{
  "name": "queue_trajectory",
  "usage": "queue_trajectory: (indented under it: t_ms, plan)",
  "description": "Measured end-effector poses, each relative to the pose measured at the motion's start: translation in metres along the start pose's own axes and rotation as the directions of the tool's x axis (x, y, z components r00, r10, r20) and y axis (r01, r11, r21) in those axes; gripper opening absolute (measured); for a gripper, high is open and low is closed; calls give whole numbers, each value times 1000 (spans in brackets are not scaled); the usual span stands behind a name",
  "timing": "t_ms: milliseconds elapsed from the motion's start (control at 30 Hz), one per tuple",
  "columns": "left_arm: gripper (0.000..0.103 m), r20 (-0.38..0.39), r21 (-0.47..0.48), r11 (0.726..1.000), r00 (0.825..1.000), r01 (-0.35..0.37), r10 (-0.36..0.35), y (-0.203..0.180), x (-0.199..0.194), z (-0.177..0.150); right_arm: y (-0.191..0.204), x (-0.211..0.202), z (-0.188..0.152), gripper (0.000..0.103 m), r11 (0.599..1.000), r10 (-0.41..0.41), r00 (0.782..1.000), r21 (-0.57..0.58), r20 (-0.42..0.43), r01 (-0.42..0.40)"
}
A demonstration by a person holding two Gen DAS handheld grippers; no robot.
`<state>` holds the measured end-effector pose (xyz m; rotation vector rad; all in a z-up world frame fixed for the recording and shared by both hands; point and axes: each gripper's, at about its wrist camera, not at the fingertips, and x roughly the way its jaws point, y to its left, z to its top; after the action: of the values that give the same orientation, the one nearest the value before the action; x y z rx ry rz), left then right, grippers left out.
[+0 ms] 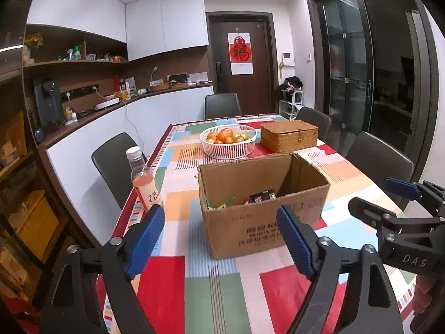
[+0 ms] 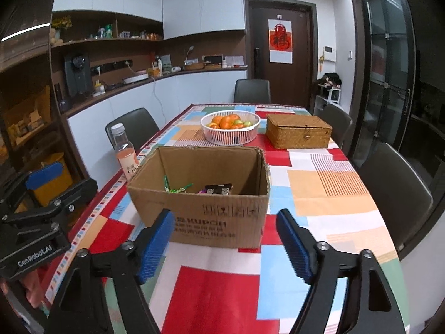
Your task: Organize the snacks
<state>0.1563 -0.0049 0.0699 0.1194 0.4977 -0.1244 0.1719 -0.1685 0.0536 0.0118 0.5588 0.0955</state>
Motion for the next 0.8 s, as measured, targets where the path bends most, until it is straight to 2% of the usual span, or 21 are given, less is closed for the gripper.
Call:
queue_trajectory:
  t_ms: [200, 400, 800]
  plan:
    - [102, 45, -10, 999, 998, -35, 36, -2, -35, -18, 1, -30, -16, 87, 1000, -22, 998, 8, 55, 22]
    - [103, 71, 0, 998, 996, -56, 56, -6, -55, -33, 4, -51, -33, 91, 1000, -26, 996, 9, 84, 25]
    - [103, 88, 6, 997, 993, -78, 77, -11, -71, -48, 2, -65, -52, 91, 999, -33, 996, 22, 84, 31]
